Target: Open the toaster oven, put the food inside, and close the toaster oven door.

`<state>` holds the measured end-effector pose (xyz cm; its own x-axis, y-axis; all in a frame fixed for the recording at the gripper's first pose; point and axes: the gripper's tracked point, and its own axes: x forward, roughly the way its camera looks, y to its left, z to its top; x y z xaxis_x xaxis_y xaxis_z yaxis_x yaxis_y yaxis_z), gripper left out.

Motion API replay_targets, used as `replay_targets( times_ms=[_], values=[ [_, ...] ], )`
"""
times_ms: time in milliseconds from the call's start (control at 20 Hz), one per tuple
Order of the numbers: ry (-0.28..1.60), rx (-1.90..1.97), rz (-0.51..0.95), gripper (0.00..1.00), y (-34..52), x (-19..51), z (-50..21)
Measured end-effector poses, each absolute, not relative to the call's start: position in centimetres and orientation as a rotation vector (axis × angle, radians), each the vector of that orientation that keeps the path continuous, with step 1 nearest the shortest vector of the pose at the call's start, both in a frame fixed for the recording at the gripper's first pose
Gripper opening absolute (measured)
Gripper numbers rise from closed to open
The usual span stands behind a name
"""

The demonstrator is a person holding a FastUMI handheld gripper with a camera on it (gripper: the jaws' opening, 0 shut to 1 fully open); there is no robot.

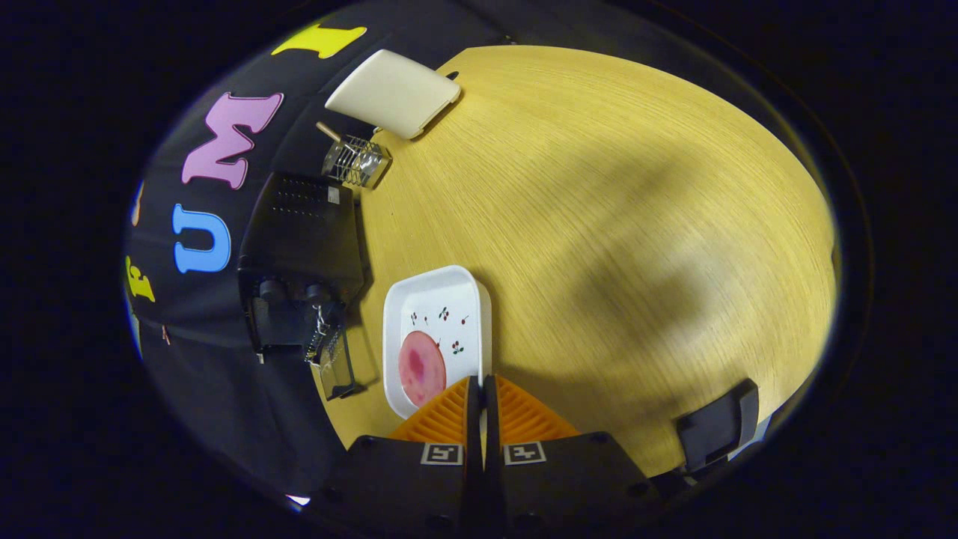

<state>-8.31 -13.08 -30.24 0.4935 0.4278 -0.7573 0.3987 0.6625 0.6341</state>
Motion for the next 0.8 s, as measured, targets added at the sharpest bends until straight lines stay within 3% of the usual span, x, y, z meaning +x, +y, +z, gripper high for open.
replay_targets(
  times_ms=[550,800],
  values=[
    [0.949,1.074,-0.097,0.05,-12.9,-13.8,-25.8],
    [0.913,1.117,-0.084,0.05,-7.4,-14.9,-22.7]
  ],
)
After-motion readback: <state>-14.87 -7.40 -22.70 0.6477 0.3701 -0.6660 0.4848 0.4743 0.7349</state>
